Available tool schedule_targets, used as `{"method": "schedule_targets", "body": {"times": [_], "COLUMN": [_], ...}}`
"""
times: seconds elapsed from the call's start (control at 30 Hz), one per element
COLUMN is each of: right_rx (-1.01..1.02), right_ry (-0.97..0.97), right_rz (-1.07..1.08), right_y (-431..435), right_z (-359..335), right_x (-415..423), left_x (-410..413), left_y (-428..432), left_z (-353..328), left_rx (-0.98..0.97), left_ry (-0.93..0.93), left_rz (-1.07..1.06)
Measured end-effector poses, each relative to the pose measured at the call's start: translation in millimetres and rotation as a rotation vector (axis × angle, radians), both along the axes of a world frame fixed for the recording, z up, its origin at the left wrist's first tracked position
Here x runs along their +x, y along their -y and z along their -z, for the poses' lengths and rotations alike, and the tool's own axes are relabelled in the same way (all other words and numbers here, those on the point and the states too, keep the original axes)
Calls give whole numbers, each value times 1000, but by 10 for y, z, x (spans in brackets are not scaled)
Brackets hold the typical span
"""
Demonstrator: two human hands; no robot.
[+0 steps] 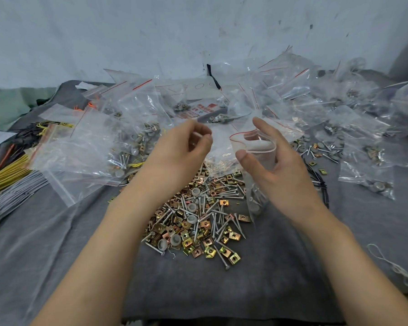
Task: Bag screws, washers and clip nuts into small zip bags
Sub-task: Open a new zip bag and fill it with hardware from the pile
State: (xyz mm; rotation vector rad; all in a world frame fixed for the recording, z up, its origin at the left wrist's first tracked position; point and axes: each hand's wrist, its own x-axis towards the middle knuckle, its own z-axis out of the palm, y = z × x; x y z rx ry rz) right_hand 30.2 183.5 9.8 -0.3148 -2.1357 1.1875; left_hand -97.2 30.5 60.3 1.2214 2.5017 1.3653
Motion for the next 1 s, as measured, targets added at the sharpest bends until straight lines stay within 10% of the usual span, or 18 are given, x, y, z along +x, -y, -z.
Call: {"method": "schedule_targets", "body": {"times": [0.33,1.0], "right_rx": [-22,-23], "right_ry": [-35,-16], "right_rz": [13,50], "right_y": [-49,-96], "right_z": [-22,-16], "right_x": [-2,49], "left_x": [-31,51], "left_y": [94,-44], "left_z": [256,377], "left_rx": [-645,-775], "left_ry": [-73,-235], "left_rz": [180,114]}}
